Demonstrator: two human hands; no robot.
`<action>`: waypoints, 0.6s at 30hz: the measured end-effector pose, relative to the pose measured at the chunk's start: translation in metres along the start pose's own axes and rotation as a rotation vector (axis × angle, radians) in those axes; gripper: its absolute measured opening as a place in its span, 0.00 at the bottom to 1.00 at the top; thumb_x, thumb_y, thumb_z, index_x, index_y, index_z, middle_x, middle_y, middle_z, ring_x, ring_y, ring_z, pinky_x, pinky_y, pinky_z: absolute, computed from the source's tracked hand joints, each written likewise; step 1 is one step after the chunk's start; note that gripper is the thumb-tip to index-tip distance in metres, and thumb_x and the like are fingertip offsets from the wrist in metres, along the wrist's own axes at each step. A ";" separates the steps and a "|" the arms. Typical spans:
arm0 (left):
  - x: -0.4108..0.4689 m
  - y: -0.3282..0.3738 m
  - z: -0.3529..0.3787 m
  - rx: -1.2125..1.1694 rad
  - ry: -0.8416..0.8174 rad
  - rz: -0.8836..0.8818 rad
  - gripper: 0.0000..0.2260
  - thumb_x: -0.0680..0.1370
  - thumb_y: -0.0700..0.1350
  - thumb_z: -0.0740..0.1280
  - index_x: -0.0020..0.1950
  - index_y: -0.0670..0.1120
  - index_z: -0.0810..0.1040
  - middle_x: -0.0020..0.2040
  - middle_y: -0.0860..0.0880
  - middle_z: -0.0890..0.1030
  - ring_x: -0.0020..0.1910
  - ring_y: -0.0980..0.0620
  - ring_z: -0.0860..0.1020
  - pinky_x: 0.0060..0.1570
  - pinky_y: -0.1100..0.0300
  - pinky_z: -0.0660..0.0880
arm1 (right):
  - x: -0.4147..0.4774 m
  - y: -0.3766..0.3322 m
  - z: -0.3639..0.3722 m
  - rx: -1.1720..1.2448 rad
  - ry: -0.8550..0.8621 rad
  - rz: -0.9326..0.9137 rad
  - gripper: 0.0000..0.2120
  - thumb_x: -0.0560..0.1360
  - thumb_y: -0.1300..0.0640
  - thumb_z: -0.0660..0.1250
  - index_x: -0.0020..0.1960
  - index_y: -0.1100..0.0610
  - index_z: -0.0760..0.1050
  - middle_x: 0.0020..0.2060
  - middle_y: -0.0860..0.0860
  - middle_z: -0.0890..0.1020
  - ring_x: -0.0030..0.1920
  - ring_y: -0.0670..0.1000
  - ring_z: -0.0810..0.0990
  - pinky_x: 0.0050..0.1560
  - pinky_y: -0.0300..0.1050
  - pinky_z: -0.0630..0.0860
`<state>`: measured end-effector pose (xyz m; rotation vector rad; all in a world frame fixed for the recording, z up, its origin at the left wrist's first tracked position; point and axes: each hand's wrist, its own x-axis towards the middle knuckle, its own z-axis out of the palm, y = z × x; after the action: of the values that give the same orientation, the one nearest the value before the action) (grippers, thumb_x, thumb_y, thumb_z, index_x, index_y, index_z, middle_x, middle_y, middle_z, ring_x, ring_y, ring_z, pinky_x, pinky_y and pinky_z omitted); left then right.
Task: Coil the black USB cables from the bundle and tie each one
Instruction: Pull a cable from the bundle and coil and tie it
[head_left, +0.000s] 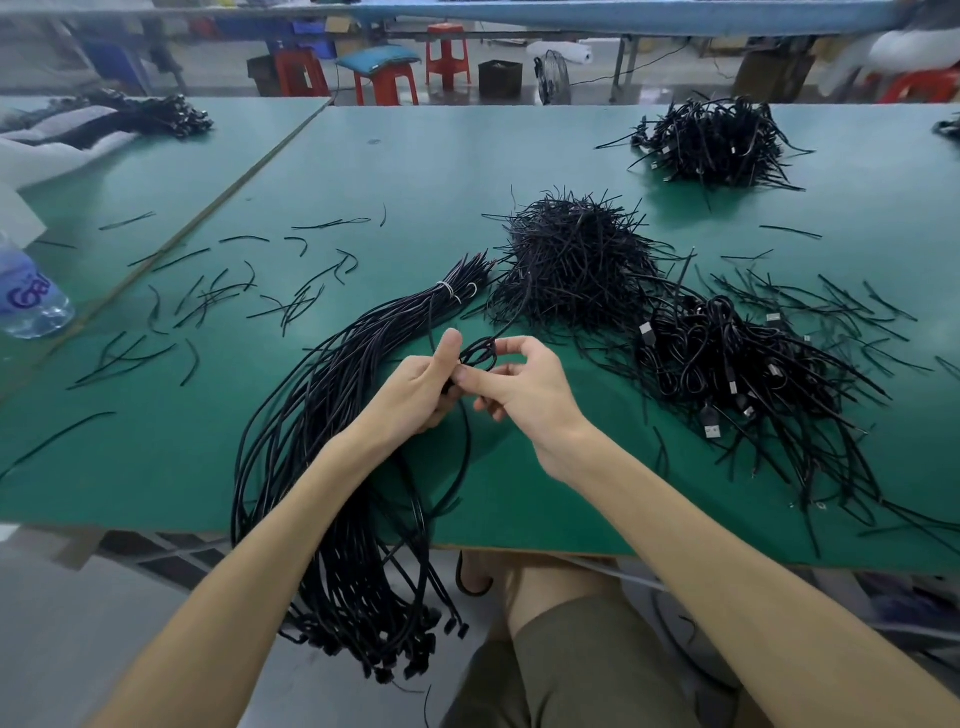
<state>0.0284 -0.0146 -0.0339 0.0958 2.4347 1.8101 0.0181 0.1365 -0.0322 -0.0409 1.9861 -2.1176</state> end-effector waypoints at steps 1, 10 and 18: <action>0.000 0.000 0.000 0.004 0.002 0.000 0.29 0.85 0.60 0.51 0.34 0.42 0.73 0.25 0.54 0.62 0.23 0.56 0.57 0.21 0.66 0.55 | -0.001 0.000 0.000 0.004 -0.009 0.008 0.22 0.71 0.57 0.80 0.57 0.54 0.72 0.38 0.50 0.80 0.31 0.45 0.80 0.33 0.40 0.73; 0.002 -0.002 -0.003 -0.052 0.022 -0.067 0.27 0.87 0.52 0.54 0.26 0.53 0.65 0.25 0.53 0.60 0.23 0.55 0.56 0.21 0.66 0.53 | 0.000 -0.001 -0.003 -0.035 -0.158 -0.078 0.25 0.71 0.61 0.79 0.64 0.51 0.76 0.32 0.49 0.79 0.31 0.48 0.79 0.34 0.40 0.73; 0.000 -0.003 -0.004 -0.059 -0.010 -0.056 0.25 0.87 0.53 0.57 0.31 0.49 0.75 0.24 0.52 0.61 0.21 0.56 0.56 0.21 0.67 0.53 | 0.003 -0.008 -0.012 -0.060 -0.320 -0.001 0.21 0.71 0.61 0.79 0.62 0.56 0.79 0.36 0.53 0.81 0.32 0.49 0.77 0.32 0.37 0.72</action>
<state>0.0275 -0.0189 -0.0354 0.0315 2.3500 1.8516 0.0117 0.1481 -0.0258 -0.3669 1.8563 -1.9095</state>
